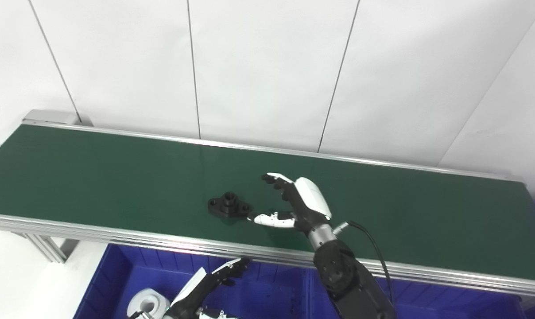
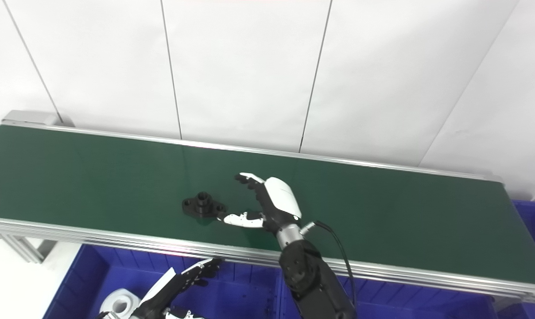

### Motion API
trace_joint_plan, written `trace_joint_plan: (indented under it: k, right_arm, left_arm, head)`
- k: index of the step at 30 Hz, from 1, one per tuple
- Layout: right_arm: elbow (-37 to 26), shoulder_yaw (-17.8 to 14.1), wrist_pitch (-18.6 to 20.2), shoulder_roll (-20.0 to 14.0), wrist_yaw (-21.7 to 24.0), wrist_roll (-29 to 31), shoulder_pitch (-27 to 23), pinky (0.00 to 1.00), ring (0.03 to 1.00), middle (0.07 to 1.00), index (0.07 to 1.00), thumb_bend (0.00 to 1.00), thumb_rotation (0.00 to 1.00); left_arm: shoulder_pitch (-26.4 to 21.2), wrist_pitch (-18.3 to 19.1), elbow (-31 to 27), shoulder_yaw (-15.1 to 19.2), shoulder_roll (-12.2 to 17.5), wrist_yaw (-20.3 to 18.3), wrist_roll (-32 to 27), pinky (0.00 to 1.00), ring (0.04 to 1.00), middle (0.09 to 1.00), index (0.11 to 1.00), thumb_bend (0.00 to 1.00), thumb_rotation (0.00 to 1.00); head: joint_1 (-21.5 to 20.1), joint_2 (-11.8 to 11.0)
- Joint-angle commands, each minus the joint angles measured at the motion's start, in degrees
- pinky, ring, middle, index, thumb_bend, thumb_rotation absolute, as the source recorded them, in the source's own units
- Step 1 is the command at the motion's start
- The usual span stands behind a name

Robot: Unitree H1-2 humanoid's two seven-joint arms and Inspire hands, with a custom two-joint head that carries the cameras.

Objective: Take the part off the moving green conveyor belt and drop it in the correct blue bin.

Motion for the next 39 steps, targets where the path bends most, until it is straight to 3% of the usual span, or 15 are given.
trace_joint_plan:
  k: [1,15,18,20,21,24,27,29,30,31,33,39]
  right_arm:
    - [0.1,0.6,0.6,-0.8,-0.3,-0.6,-3.5,0.77,0.808,0.818,0.822,0.77,0.42]
    - [6.4,5.7,1.9,-1.7,0.9,-3.9,-8.9,0.78,0.810,0.815,0.823,0.76,0.36]
    - [7.6,6.5,2.4,-1.7,0.4,-4.8,-9.5,0.77,0.810,0.815,0.818,0.74,0.30]
    - [8.3,7.0,2.3,-1.8,0.0,-5.1,-9.7,0.74,0.794,0.805,0.807,0.71,0.20]
    - [8.9,7.3,1.9,-1.8,-0.4,-5.4,-9.7,0.72,0.773,0.786,0.794,0.69,0.14]
    - [9.9,8.0,1.1,-2.3,-1.3,-6.0,-9.4,0.69,0.747,0.763,0.777,0.68,0.07]
    - [10.2,8.9,1.2,-2.8,-2.3,-6.8,-8.7,0.60,0.675,0.712,0.750,0.65,0.01]
    - [10.5,9.5,1.7,-2.9,-3.1,-7.2,-8.3,0.53,0.607,0.647,0.734,0.62,0.00]
    - [10.7,9.8,1.9,-3.0,-3.6,-7.4,-8.1,0.43,0.523,0.540,0.707,0.57,0.00]
    - [10.4,10.0,2.7,-3.1,-3.8,-7.9,-7.8,0.42,0.515,0.530,0.704,0.57,0.00]
    - [9.8,10.5,3.7,-3.4,-3.9,-8.5,-7.4,0.35,0.438,0.498,0.549,0.53,0.00]
    - [7.7,11.7,5.9,-4.5,-3.3,-10.3,-7.7,0.33,0.418,0.453,0.514,0.52,0.00]
  left_arm:
    - [-1.7,-2.4,-1.0,-0.4,-0.1,0.0,-0.7,0.80,0.851,0.881,0.891,0.65,0.30]
    - [-2.3,-2.4,-0.9,-1.4,0.2,-1.6,-1.6,0.77,0.827,0.858,0.863,0.65,0.30]
    - [-2.3,-2.4,-1.0,-1.5,0.1,-1.3,-1.7,0.77,0.821,0.853,0.861,0.64,0.30]
    - [-2.3,-2.4,-0.9,-1.7,0.0,-1.1,-1.6,0.77,0.820,0.852,0.860,0.64,0.30]
    - [-2.3,-2.4,-0.9,-1.7,-0.1,-1.1,-1.6,0.77,0.822,0.854,0.861,0.64,0.31]
    - [-2.2,-2.4,-1.0,-1.6,-0.2,-1.1,-1.6,0.77,0.825,0.855,0.864,0.64,0.32]
    - [-2.1,-2.4,-1.2,-1.6,-0.4,-1.0,-1.6,0.77,0.828,0.857,0.866,0.64,0.30]
    - [-2.0,-2.4,-1.3,-1.6,-0.4,-0.7,-1.3,0.77,0.827,0.856,0.866,0.64,0.30]
    - [-2.0,-2.4,-1.4,-1.7,-0.4,-0.5,-1.2,0.77,0.824,0.855,0.864,0.64,0.30]
    - [-2.0,-2.4,-1.4,-1.7,-0.4,-0.4,-1.2,0.77,0.824,0.854,0.864,0.64,0.30]
    - [-2.0,-2.4,-1.4,-1.7,-0.4,-0.3,-1.1,0.76,0.825,0.855,0.865,0.65,0.32]
    - [-2.2,-2.4,-1.2,-1.7,-0.4,-0.4,-1.4,0.77,0.825,0.853,0.864,0.65,0.32]
  head:
    - [0.2,0.1]
    - [0.8,0.0]
    - [0.9,0.1]
    - [0.8,0.1]
    - [0.8,0.1]
    - [0.7,0.2]
    - [0.7,0.4]
    - [0.8,0.6]
    - [0.8,0.6]
    - [0.8,0.6]
    - [0.5,0.6]
    - [0.2,0.6]
